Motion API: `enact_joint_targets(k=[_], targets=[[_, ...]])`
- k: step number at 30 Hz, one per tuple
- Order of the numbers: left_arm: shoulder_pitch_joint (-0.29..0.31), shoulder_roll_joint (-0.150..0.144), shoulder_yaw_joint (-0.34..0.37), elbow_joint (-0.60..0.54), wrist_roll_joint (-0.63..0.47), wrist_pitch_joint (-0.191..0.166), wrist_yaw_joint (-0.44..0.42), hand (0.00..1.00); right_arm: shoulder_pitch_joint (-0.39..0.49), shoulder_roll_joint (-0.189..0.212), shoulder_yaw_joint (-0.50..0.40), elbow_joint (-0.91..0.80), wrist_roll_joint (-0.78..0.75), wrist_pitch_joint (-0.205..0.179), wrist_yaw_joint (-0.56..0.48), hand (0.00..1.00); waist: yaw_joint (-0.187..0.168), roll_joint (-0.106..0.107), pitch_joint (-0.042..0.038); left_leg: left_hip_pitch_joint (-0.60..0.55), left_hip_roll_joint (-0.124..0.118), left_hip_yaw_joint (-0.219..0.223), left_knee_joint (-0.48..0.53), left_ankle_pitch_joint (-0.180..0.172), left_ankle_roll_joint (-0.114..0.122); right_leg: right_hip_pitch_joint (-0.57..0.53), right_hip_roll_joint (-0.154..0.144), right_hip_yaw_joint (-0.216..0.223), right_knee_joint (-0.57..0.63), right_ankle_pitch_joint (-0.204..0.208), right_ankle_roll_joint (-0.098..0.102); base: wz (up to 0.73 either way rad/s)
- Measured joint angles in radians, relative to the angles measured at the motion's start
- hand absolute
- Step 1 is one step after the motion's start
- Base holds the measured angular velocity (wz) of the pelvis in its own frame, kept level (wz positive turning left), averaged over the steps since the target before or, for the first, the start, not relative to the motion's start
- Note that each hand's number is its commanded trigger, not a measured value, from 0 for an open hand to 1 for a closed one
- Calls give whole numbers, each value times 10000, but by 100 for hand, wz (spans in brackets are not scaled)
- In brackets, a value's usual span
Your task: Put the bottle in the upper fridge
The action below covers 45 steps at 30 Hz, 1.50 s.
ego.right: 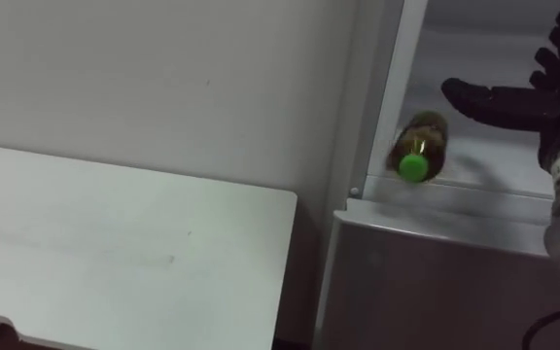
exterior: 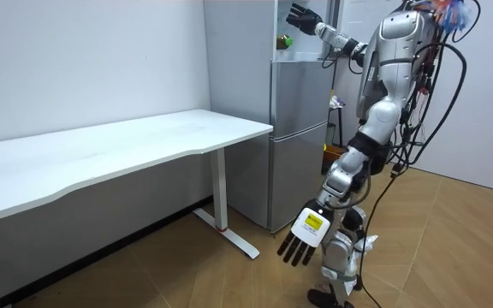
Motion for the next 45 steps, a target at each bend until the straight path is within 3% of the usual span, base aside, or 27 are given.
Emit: enact_joint_targets(k=[9,11,14,22,29,36,45], targets=[[-276,9,-307,71,-563,8,-1,0,429,355,108,-4,-40,-4,-155,0,241,207,54,6,64,152,-24,-63,-10,-58,43,39,-11,37,-20,-3],[-308,10,-359,73,-552,9,22,0,435,412,108,-4,-40,-4,-334,0,235,305,-10,-143,81,187,-18,-63,-13,-209,39,13,9,43,-30,0],[-341,15,-353,76,-531,9,73,0,539,552,71,-13,-36,-4,-482,0,242,353,-29,-173,109,240,-33,-71,-33,-285,58,20,7,44,-33,-3],[-381,-11,-126,82,-521,8,-9,0,1417,599,-249,-1536,-715,-5,-322,0,236,269,-72,74,95,270,-237,-72,-32,-59,61,15,-23,43,-30,-1],[-369,-16,-168,81,-534,6,85,0,2406,604,-397,-2818,-959,-4,-14,0,-50,249,-30,61,78,274,-190,-74,-27,-23,40,30,-35,30,-13,0],[-339,-16,-158,79,-522,-14,90,0,2687,713,-997,-3122,-1118,-4,-53,0,-270,259,-22,121,79,335,-157,-71,-27,10,46,99,-28,29,-15,-2],[-151,-45,-160,78,-747,-311,142,0,3111,839,-1870,-4043,-1170,-170,-892,0,-325,278,3,371,100,563,-257,-75,-31,13,100,378,-26,19,-6,-8]])
